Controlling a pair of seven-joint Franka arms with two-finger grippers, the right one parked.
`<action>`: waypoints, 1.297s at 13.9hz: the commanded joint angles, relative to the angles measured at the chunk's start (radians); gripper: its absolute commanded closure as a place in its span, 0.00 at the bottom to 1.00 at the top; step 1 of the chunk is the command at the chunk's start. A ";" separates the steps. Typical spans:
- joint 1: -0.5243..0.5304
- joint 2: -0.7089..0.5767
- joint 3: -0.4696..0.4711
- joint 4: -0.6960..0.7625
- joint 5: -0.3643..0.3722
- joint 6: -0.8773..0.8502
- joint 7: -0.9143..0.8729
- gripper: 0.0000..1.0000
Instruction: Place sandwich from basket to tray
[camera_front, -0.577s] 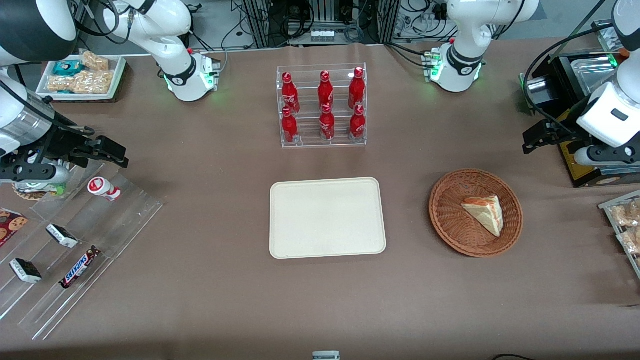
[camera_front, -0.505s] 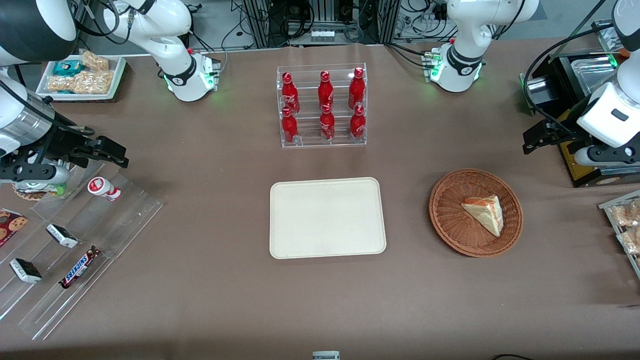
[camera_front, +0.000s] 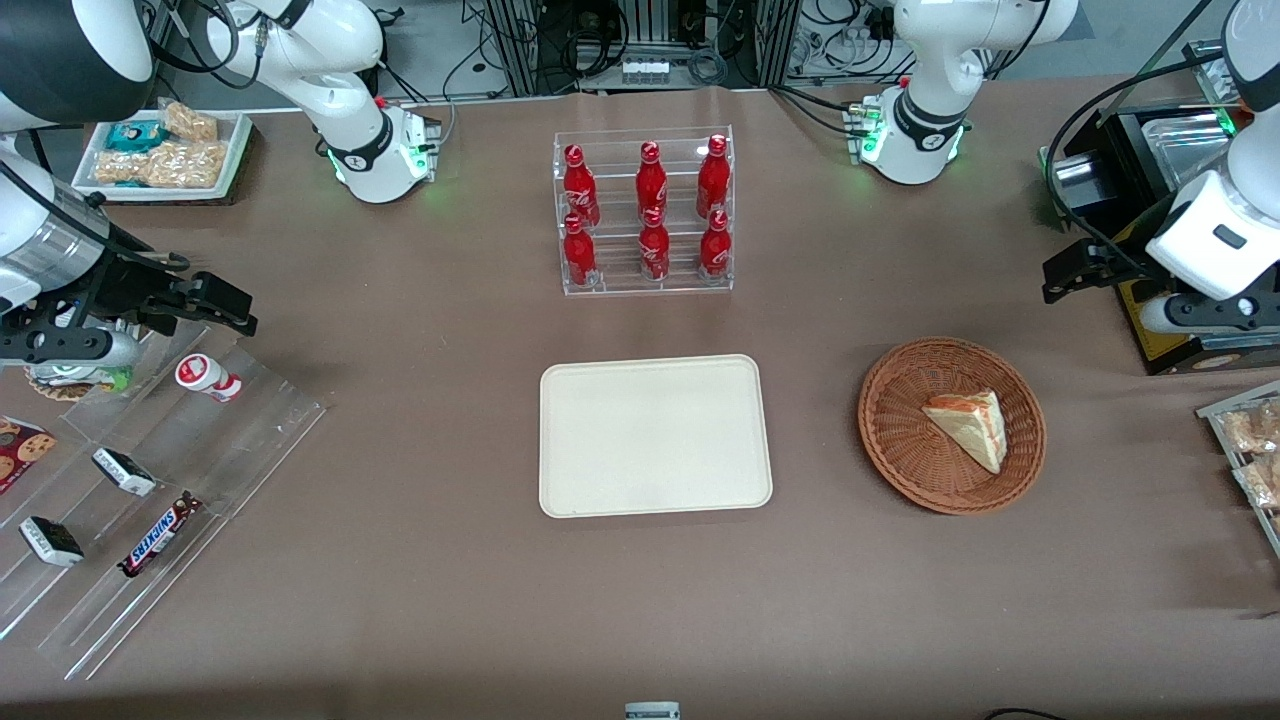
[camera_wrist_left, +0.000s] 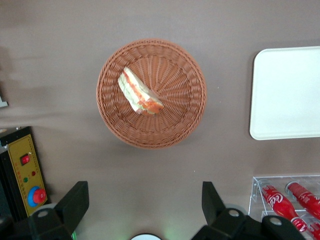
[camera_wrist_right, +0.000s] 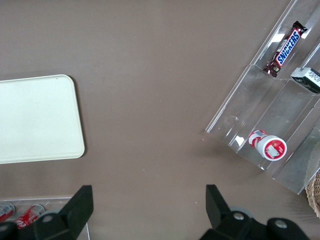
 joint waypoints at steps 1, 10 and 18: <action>0.004 0.010 -0.003 -0.004 0.013 -0.013 0.015 0.00; 0.012 0.029 0.000 -0.388 0.042 0.360 0.010 0.00; 0.049 0.072 0.001 -0.674 0.062 0.862 -0.218 0.00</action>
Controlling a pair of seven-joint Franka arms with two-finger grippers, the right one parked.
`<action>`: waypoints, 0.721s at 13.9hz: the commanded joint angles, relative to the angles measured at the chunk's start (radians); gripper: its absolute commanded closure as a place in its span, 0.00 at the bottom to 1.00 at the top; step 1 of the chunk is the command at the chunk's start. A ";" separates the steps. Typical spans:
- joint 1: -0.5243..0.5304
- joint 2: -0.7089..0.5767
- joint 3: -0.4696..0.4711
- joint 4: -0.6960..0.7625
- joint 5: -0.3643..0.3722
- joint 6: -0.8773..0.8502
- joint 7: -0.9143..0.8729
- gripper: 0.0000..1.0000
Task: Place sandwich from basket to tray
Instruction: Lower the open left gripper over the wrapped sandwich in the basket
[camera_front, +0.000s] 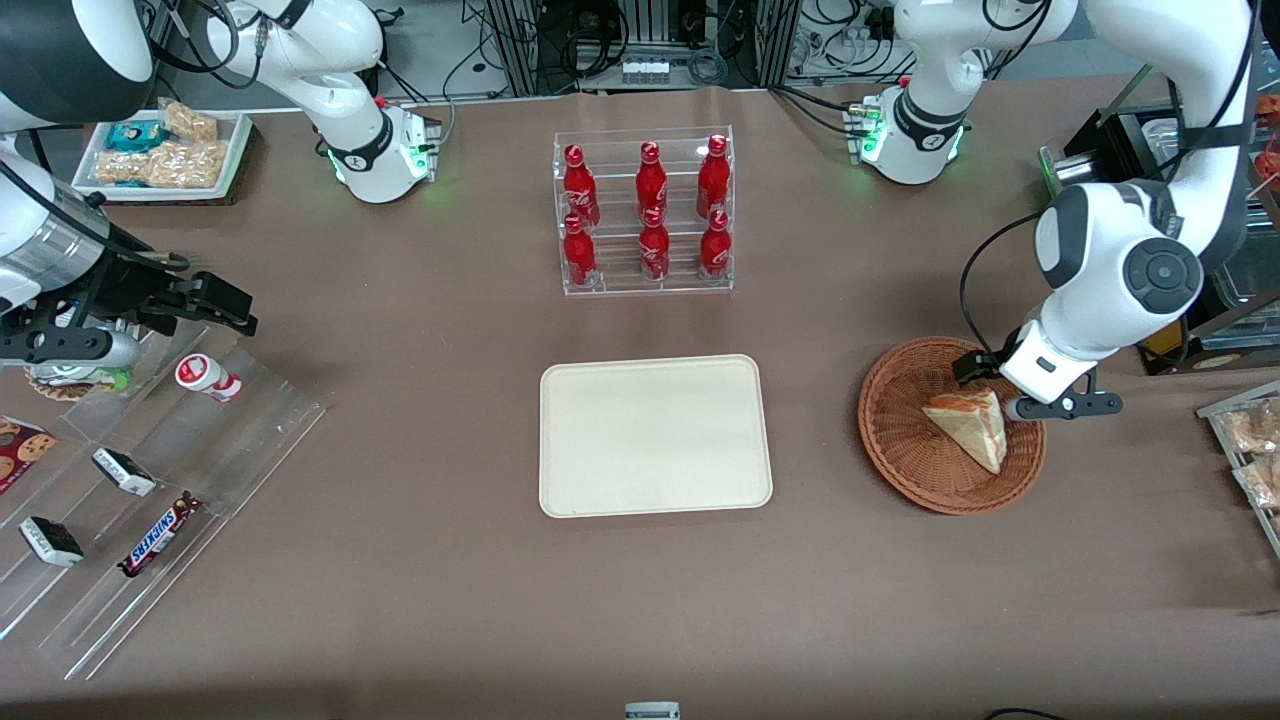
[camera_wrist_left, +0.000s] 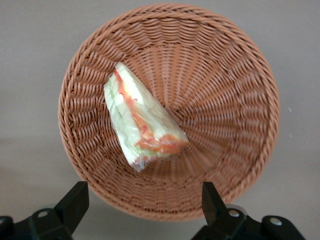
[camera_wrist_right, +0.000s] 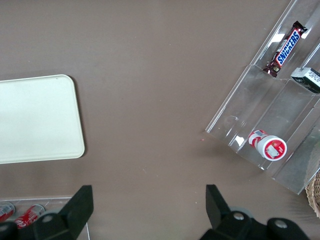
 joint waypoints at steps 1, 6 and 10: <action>0.022 -0.017 -0.011 -0.059 0.018 0.103 -0.212 0.00; 0.018 0.047 -0.011 -0.050 0.016 0.189 -0.778 0.00; 0.016 0.100 -0.012 -0.042 0.004 0.232 -0.864 0.00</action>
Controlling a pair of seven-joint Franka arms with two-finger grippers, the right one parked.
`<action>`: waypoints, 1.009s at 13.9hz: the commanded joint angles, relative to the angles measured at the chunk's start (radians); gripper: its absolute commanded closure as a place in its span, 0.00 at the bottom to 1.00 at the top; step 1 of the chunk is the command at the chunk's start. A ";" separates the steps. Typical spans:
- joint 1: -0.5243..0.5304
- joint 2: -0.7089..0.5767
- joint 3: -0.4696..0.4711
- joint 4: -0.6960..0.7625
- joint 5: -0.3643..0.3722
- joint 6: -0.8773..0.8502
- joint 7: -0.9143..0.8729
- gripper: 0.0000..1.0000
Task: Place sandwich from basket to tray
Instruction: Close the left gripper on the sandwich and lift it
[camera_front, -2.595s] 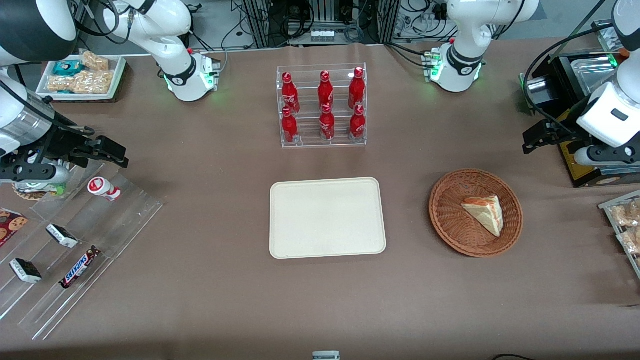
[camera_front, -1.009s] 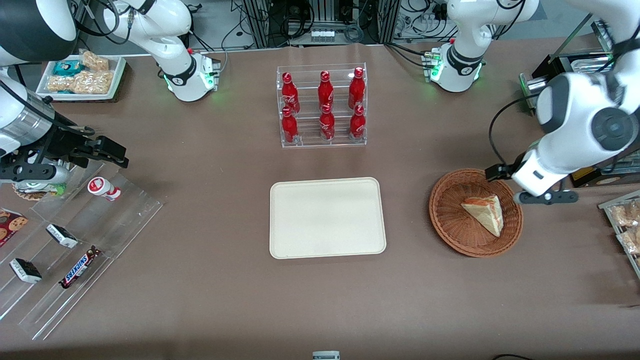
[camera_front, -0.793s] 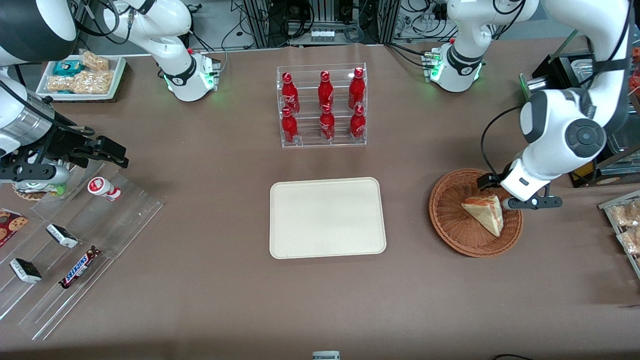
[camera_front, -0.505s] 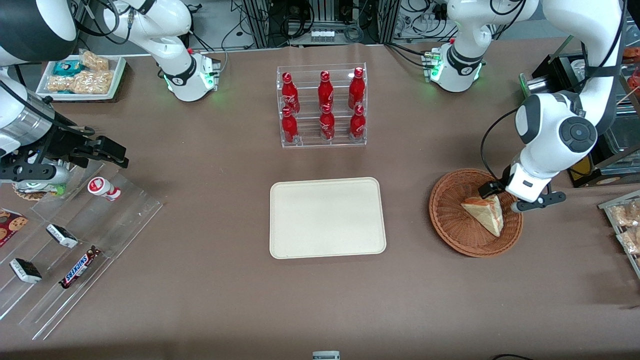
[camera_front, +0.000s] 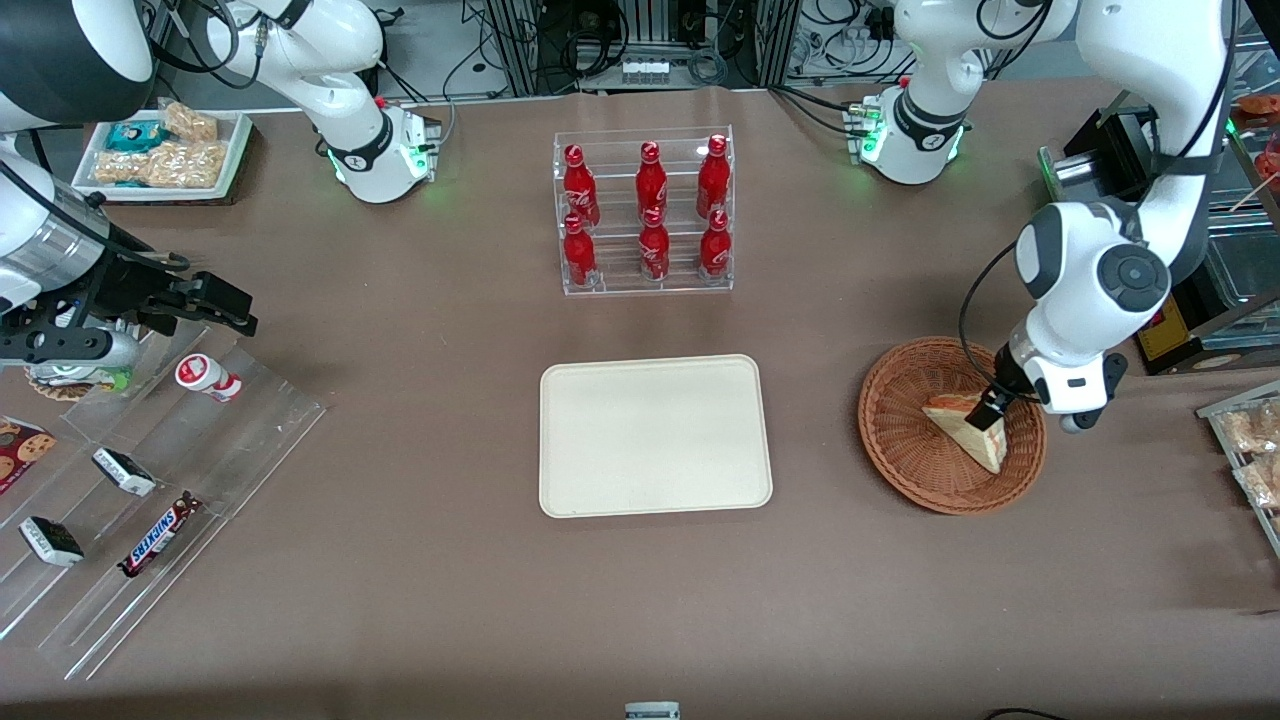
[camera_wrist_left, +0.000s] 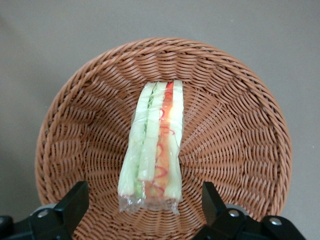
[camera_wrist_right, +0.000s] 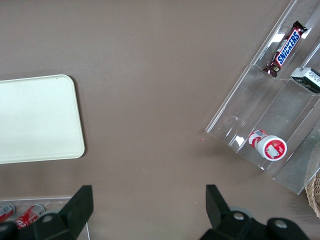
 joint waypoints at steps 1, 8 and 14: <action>0.005 0.041 -0.005 0.014 -0.003 0.028 -0.045 0.00; 0.003 0.060 -0.005 0.092 0.003 -0.041 -0.039 0.99; -0.112 0.070 -0.016 0.324 -0.003 -0.305 -0.036 0.99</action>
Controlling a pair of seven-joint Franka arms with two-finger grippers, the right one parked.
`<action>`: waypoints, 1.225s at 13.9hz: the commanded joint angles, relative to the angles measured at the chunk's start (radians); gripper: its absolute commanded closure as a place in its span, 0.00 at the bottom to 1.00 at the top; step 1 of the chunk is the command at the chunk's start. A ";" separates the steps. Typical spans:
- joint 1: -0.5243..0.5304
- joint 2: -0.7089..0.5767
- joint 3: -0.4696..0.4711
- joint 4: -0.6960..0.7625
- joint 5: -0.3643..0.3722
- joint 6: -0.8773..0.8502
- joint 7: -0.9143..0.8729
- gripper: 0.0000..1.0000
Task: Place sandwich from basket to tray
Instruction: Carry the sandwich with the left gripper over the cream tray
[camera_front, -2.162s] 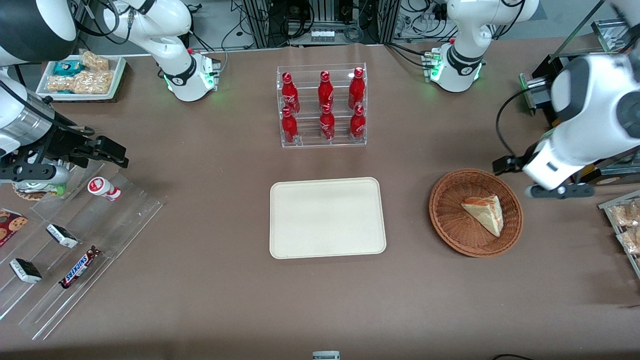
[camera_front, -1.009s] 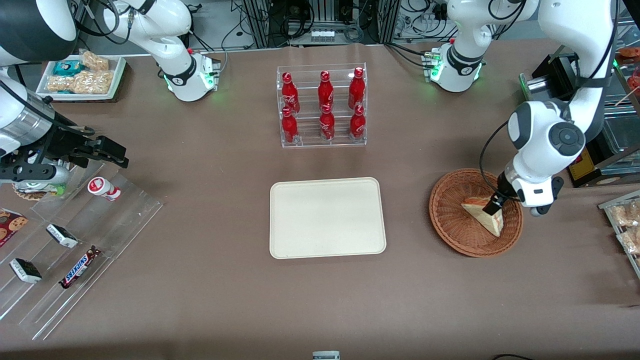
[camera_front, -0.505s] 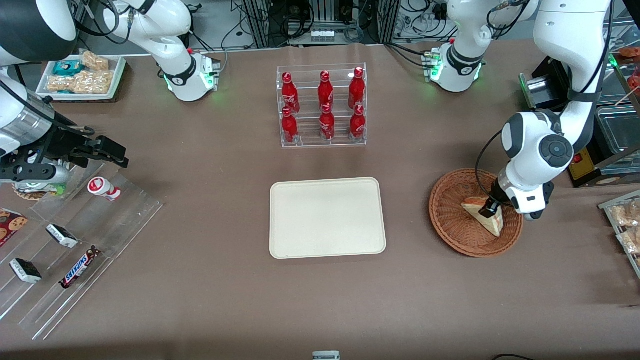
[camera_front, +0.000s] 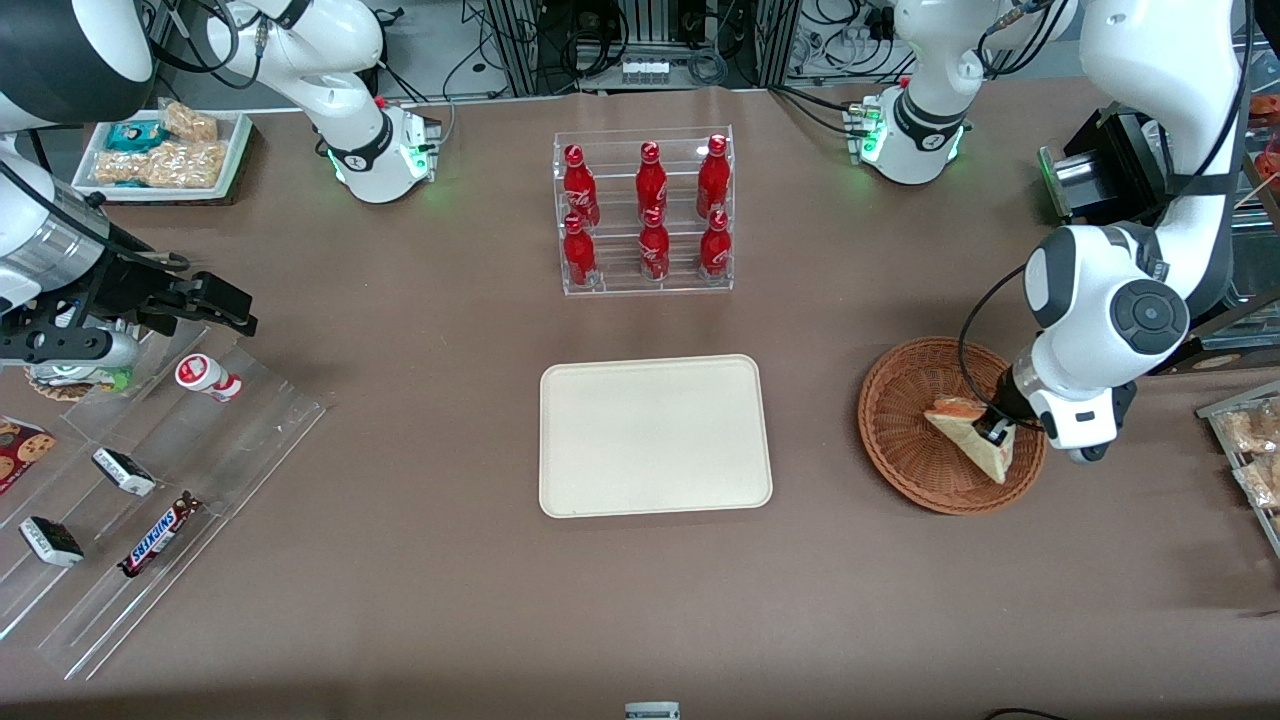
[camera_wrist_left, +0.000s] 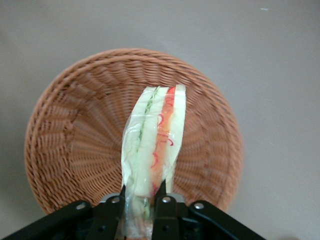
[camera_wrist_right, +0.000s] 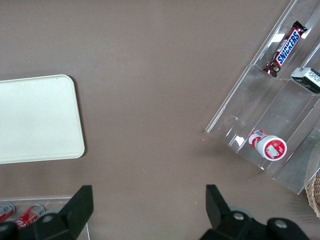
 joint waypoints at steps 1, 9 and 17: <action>-0.095 0.012 0.001 0.064 -0.004 -0.049 -0.003 0.99; -0.441 0.258 -0.007 0.366 -0.040 -0.043 0.092 0.98; -0.638 0.410 0.002 0.508 -0.030 0.024 0.080 0.96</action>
